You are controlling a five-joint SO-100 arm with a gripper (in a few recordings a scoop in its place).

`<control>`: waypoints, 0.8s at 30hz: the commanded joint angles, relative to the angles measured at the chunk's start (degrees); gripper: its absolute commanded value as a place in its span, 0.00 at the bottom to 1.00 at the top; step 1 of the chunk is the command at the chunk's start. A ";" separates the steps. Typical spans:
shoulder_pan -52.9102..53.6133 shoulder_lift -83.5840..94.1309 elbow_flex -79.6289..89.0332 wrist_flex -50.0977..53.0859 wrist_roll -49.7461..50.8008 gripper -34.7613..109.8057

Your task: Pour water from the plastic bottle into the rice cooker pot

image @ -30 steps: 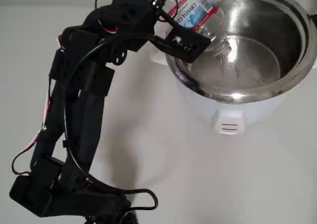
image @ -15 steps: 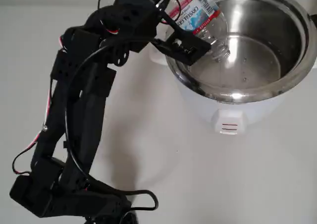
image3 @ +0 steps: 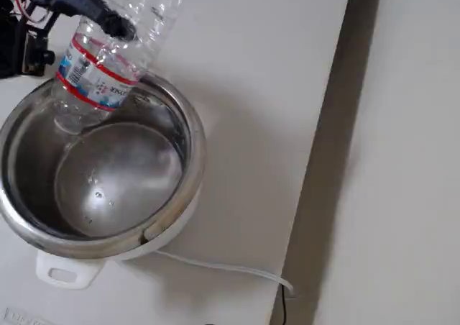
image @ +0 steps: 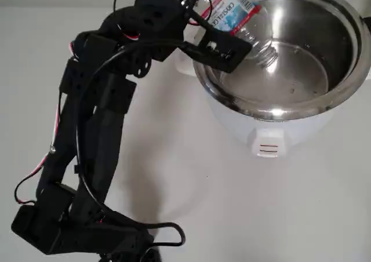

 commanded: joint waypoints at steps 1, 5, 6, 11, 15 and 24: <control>-2.55 1.58 -4.83 0.00 -23.12 0.36; -6.15 3.34 -4.83 3.25 -45.79 0.35; -7.38 4.22 -4.83 4.13 -51.42 0.35; -13.10 11.95 -1.23 6.77 -73.04 0.35; -16.61 26.72 18.46 -1.85 -90.88 0.35; -16.96 46.05 68.91 -37.00 -108.19 0.36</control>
